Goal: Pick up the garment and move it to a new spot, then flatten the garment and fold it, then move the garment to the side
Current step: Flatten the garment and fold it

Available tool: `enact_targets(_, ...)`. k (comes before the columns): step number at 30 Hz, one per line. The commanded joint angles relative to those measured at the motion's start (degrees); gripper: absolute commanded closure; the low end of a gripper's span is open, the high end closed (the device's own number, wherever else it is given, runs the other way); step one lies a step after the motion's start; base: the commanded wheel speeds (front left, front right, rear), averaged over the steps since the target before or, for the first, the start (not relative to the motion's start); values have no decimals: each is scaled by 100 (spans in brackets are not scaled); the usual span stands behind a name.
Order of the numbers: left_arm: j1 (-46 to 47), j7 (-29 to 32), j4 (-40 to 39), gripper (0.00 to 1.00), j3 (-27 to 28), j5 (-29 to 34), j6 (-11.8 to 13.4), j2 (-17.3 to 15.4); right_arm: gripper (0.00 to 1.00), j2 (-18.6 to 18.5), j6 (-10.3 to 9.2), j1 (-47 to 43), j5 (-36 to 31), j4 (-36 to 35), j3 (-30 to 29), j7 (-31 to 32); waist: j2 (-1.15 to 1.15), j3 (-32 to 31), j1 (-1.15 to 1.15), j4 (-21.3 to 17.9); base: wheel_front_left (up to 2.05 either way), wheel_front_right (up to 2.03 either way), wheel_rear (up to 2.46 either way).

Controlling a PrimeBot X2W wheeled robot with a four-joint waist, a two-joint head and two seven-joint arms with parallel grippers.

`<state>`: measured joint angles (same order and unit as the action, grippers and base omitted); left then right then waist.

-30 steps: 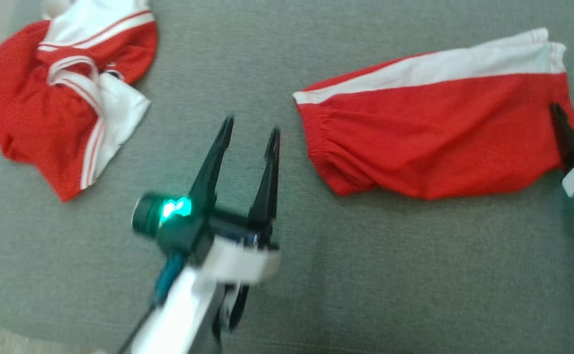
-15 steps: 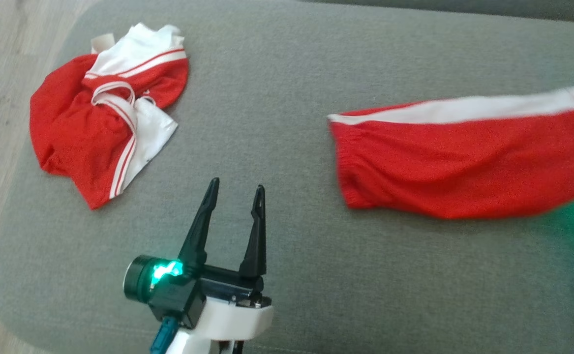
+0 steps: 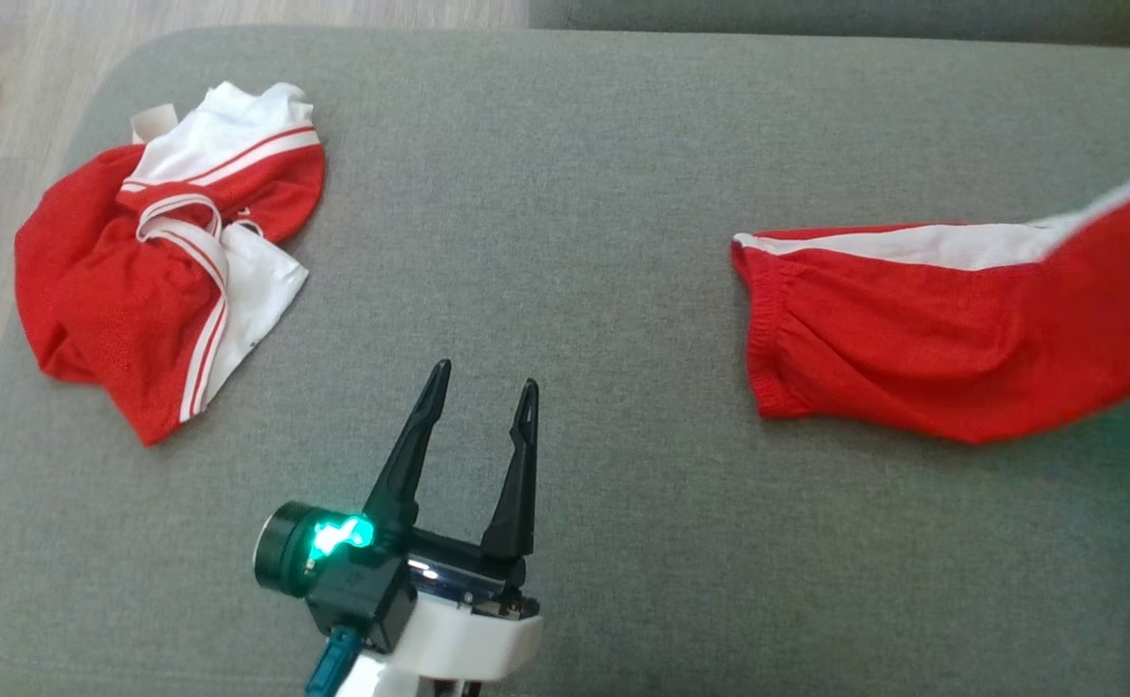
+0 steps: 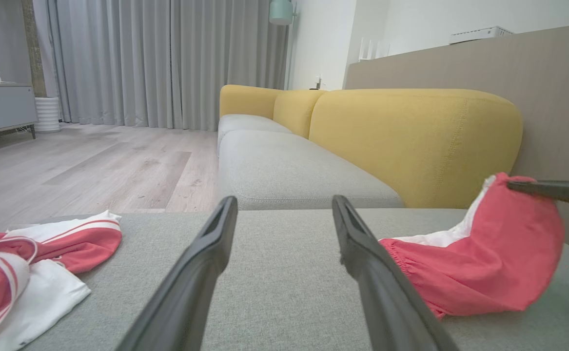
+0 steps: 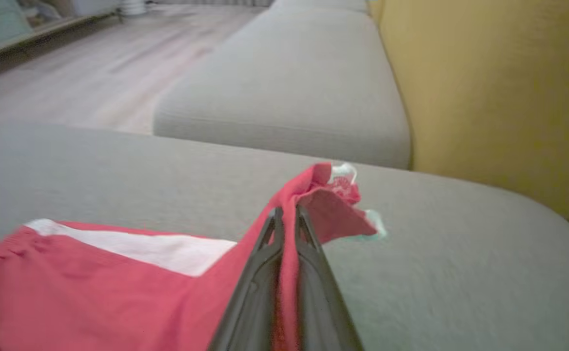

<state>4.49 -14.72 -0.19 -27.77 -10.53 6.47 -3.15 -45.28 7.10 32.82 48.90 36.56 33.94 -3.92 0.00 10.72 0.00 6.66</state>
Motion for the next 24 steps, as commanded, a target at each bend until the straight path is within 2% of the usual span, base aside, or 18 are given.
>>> enact_targets(1,96,-28,-152,0,156,31,-30,26,100,-89,39,53,-29,-217,69,17,0,-38,0,-8,0,0,0)
enact_targets(7,50,-28,-100,0,119,-23,-13,26,100,495,39,143,-163,-1597,363,601,0,-180,0,49,0,0,0)
enact_targets(11,52,-28,-111,0,101,-43,-2,26,100,1058,39,-67,-252,-2087,495,1055,0,-161,0,125,0,0,0)
enact_targets(12,57,-28,-110,0,98,-47,1,26,56,1233,39,-153,-258,-2133,520,1143,0,-151,0,141,0,0,0)
enact_targets(13,64,-28,-104,0,94,-54,4,26,0,1418,39,-241,-278,-2165,521,1184,0,-142,0,157,0,0,0)
enact_targets(18,84,-28,-31,0,87,-79,8,27,0,2077,39,-616,-616,-2191,76,772,0,-212,0,181,0,0,0)
enact_targets(24,-102,-28,5,0,244,-65,40,27,0,2266,39,-1361,-1316,-2110,-1080,65,0,-539,0,21,0,0,0)
